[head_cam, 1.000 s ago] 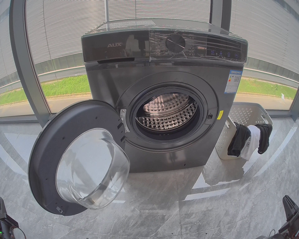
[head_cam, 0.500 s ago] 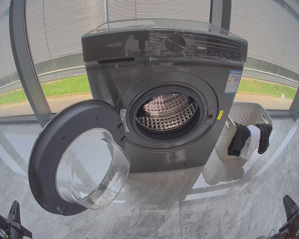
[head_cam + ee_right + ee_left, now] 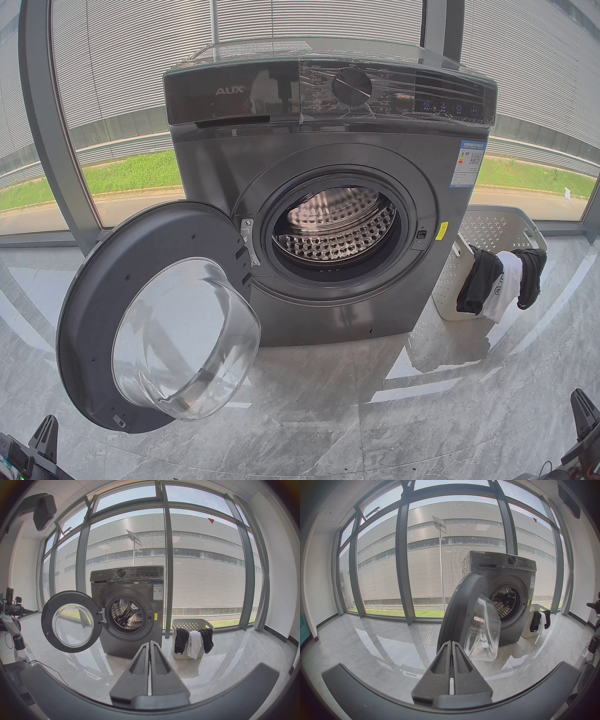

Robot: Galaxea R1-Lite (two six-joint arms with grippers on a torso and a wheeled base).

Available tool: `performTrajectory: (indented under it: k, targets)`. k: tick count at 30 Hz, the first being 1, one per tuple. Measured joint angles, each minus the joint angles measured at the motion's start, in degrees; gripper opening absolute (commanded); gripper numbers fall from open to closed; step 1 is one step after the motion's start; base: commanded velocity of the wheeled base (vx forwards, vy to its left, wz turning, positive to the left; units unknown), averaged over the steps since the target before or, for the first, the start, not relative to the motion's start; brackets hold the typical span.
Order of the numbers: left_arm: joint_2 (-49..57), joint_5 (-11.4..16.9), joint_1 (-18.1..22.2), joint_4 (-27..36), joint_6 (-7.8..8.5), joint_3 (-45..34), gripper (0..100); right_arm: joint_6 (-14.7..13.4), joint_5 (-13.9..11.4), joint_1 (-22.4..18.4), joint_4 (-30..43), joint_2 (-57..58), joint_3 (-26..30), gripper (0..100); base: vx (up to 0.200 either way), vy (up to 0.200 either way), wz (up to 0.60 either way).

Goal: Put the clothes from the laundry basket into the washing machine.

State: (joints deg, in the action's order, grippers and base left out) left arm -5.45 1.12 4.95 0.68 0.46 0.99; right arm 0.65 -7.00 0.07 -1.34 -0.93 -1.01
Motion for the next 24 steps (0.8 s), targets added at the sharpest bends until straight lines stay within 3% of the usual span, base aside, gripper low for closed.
performTrajectory:
  k: [24]
  targets:
    - [0.0,0.0,-0.1,-0.3,0.00,0.0,0,-0.6,0.2,0.0,-0.2,0.0,0.0,0,0.000,0.000,0.00]
